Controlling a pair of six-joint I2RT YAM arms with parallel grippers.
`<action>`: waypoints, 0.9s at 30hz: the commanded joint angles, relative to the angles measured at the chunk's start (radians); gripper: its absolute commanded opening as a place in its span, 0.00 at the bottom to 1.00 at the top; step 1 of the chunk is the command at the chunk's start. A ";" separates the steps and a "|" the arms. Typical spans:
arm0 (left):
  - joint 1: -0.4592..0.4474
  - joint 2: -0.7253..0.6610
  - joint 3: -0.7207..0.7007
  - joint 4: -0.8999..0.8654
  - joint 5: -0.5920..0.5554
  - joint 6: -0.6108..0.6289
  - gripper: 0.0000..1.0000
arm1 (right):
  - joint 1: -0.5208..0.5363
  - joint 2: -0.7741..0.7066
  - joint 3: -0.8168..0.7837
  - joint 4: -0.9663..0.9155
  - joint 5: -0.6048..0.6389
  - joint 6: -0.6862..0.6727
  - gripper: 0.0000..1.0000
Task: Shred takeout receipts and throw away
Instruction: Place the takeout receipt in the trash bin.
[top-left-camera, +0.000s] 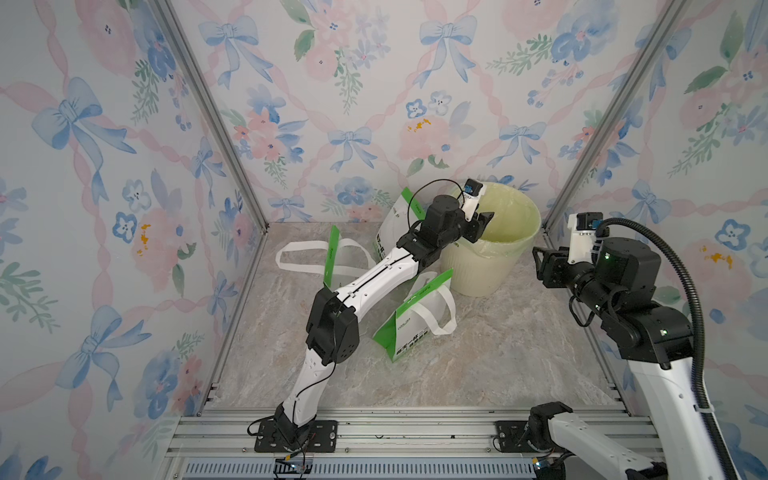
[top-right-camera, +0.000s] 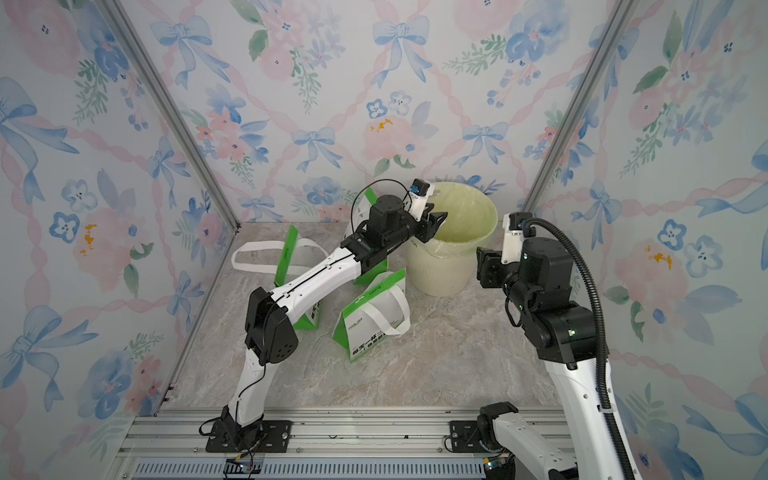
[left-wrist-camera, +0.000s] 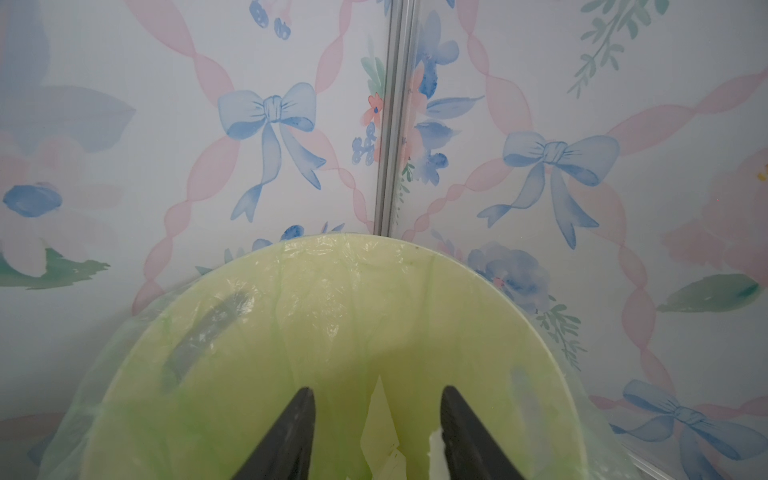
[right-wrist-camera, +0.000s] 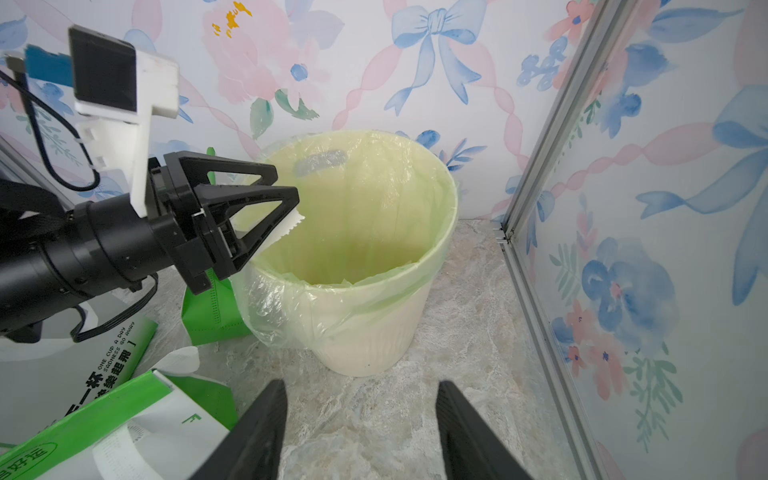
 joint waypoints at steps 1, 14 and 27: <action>0.011 0.003 0.019 -0.005 -0.008 0.004 0.56 | -0.009 -0.012 0.010 -0.032 0.014 0.019 0.60; 0.017 0.028 0.026 -0.008 -0.047 0.007 0.50 | -0.009 -0.012 0.020 -0.077 -0.011 0.025 0.60; 0.018 0.012 0.071 -0.008 -0.103 0.030 0.46 | -0.009 -0.013 0.025 -0.100 -0.027 0.023 0.60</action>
